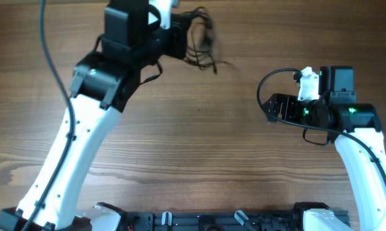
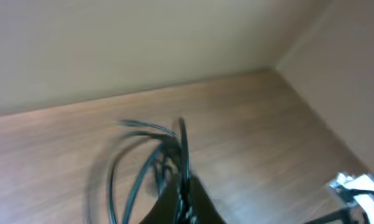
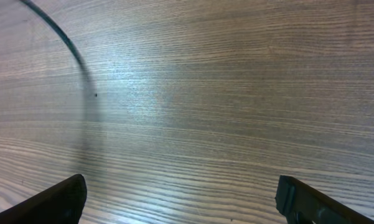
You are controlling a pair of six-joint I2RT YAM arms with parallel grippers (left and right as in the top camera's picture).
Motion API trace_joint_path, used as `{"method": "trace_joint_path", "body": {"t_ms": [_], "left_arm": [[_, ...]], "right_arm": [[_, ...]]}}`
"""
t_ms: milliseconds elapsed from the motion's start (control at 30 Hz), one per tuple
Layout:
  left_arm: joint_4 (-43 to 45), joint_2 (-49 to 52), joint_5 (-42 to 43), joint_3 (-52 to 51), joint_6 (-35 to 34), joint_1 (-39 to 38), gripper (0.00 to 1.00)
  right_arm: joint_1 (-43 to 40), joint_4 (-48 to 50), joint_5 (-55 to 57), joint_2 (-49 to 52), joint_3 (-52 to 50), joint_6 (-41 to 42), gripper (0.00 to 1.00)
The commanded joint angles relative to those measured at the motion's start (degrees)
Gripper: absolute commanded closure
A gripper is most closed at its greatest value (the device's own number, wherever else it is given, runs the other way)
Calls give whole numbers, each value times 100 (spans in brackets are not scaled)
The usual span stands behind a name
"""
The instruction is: Untangle cables
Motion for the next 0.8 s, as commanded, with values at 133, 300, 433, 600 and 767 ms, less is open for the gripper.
{"method": "trace_joint_path", "body": {"t_ms": [133,300,433,600,767], "left_arm": [[-330,667,-1198,310,-61,-527,96],[-1379,962,-5200,308,-1912,-828,96],[-1497,1005,-5584,308,-1958,-1174,96],[-866,962,-85,321,1445,-1139,96],[-503,953,-387,321,1097,-1082,96]], "right_arm": [[9,50,-22,-114,131,-103,0],[9,66,173,-114,131,-85,0],[9,72,103,-114,131,-90,0],[9,72,105,-114,131,-192,0],[9,72,118,-114,131,-190,0]]}}
